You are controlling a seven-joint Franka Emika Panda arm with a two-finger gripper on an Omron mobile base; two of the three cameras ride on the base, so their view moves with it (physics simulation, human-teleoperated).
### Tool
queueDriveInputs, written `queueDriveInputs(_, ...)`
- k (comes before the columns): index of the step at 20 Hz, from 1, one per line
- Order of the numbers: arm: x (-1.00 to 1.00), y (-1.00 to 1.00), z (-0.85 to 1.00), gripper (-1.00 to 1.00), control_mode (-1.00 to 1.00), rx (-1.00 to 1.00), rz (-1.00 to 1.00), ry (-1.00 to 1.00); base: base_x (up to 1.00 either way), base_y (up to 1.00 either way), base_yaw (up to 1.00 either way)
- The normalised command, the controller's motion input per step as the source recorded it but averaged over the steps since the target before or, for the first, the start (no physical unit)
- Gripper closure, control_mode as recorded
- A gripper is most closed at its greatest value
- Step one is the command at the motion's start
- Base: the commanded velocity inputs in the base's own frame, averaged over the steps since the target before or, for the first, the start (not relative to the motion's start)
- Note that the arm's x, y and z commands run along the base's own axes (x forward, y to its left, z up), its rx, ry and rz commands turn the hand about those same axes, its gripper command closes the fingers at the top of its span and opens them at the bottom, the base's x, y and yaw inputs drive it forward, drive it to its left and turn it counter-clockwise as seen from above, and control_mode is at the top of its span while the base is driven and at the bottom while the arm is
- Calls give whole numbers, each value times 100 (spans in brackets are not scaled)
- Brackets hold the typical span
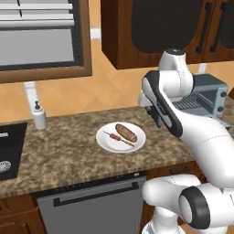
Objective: Pick up the kebab skewer and baguette bread, and place them inside the toaster oven. Close the toaster oven door and start by setting the timer.
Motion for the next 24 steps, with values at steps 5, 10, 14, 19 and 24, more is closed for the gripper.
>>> queueDriveInputs(5, 0, 0, 0, -100, 100, 0, 0, 0, 30, -50, -11)
queueDriveInputs(10, 0, 0, 0, -100, 100, 0, 0, 0, 30, -36, -12)
queueDriveInputs(14, 0, 0, 0, -100, 100, 0, 0, 0, 49, 0, 6)
queueDriveInputs(19, 0, 0, 0, -100, 100, 0, 0, 0, 50, -17, 16)
queueDriveInputs(24, 0, 0, 0, -100, 100, 0, 0, 0, 34, -35, 5)
